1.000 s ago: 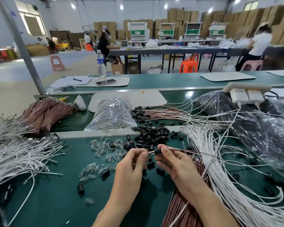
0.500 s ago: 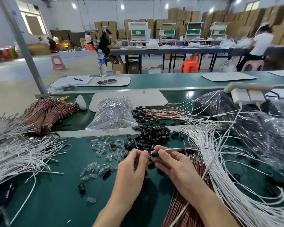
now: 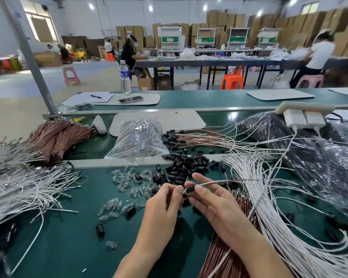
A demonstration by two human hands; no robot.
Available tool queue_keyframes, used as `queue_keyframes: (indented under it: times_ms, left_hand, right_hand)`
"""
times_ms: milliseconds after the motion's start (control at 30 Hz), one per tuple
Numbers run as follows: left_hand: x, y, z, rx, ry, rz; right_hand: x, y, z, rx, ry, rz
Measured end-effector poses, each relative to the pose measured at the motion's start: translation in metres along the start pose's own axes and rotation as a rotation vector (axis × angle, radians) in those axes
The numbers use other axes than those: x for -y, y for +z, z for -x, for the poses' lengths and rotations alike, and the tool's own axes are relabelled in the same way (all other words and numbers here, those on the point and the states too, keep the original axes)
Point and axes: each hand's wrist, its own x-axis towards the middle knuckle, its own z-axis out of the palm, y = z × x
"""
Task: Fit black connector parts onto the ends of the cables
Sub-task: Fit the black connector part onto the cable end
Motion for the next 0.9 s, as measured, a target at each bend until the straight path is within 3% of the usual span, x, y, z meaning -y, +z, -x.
queue_keyframes:
  times_ms: [333, 500, 900]
  left_hand:
    - [-0.005, -0.002, 0.004, -0.058, 0.124, -0.199]
    - [-0.006, -0.002, 0.004, -0.044, 0.155, -0.177]
    - [-0.008, -0.004, 0.003, 0.001, 0.132, -0.158]
  right_hand:
    - [-0.006, 0.006, 0.001, -0.057, -0.024, 0.062]
    - [-0.011, 0.012, 0.005, -0.005, -0.049, 0.249]
    - [-0.007, 0.014, 0.007, -0.031, -0.057, 0.24]
